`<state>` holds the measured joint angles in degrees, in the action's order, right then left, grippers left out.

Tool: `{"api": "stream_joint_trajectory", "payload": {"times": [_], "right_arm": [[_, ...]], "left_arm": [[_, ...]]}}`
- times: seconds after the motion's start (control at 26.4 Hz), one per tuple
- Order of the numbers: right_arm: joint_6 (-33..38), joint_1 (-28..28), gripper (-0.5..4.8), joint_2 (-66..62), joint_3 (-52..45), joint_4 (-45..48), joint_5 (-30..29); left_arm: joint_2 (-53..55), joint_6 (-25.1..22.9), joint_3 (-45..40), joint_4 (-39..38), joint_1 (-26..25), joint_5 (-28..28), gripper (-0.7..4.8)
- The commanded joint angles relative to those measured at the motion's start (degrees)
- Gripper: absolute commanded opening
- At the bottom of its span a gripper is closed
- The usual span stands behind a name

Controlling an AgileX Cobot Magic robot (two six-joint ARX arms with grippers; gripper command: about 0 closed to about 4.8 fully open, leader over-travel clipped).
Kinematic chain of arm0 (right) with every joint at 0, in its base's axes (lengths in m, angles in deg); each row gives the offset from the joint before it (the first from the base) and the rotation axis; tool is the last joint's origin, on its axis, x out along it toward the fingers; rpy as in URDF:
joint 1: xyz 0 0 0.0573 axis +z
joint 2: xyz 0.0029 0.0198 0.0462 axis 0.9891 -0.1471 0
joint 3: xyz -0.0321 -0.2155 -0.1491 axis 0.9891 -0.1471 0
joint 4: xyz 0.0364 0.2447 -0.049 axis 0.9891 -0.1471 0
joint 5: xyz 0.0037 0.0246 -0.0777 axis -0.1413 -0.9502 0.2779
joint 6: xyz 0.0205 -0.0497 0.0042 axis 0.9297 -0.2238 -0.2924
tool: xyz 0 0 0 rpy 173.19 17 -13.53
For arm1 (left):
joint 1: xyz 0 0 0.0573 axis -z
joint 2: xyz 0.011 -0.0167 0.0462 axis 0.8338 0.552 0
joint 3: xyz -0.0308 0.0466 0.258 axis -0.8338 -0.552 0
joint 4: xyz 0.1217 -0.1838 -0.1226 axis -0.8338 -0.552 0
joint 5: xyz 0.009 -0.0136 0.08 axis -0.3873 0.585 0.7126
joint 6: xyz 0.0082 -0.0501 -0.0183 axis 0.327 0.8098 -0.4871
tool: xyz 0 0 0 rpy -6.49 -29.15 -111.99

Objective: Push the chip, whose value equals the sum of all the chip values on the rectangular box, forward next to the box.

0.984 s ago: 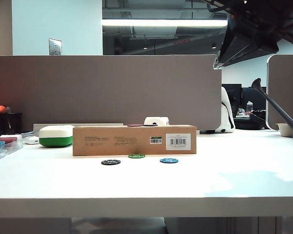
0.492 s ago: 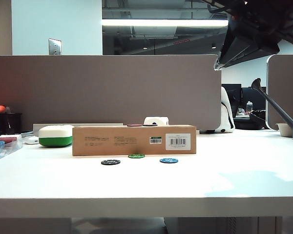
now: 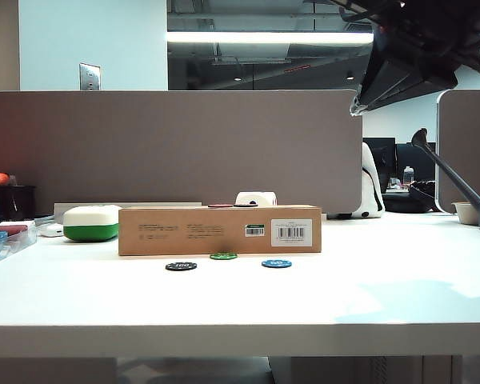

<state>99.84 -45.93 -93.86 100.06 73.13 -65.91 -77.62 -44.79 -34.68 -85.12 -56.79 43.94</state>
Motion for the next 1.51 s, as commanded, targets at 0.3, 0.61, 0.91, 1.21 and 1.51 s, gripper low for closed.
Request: {"api": "stream_joint_trajectory", "payload": {"times": [0.3,0.61,0.91,1.21,1.51], "right_arm": [[0.17,0.00,-0.06,0.11,0.17,0.59,0.13],[-0.11,0.00,-0.06,0.11,0.17,1.16,0.15],[-1.14,-0.04,-0.06,0.11,0.17,1.29,1.81],[-11.23,-0.07,-0.06,0.13,-0.55,-0.09,2.60],[-10.49,-0.48,-0.06,0.15,-13.57,22.03,2.62]], "left_arm": [[-0.02,0.02,0.15,0.13,-0.15,3.39,-0.05],[-0.02,0.02,0.15,-0.04,-0.15,3.39,-0.05],[-0.02,0.02,0.15,-0.04,-0.15,3.39,-0.05],[-0.02,0.02,0.15,-0.04,-0.15,3.39,-0.05],[-0.02,0.02,0.15,-0.04,-0.15,3.39,-0.05]]}}
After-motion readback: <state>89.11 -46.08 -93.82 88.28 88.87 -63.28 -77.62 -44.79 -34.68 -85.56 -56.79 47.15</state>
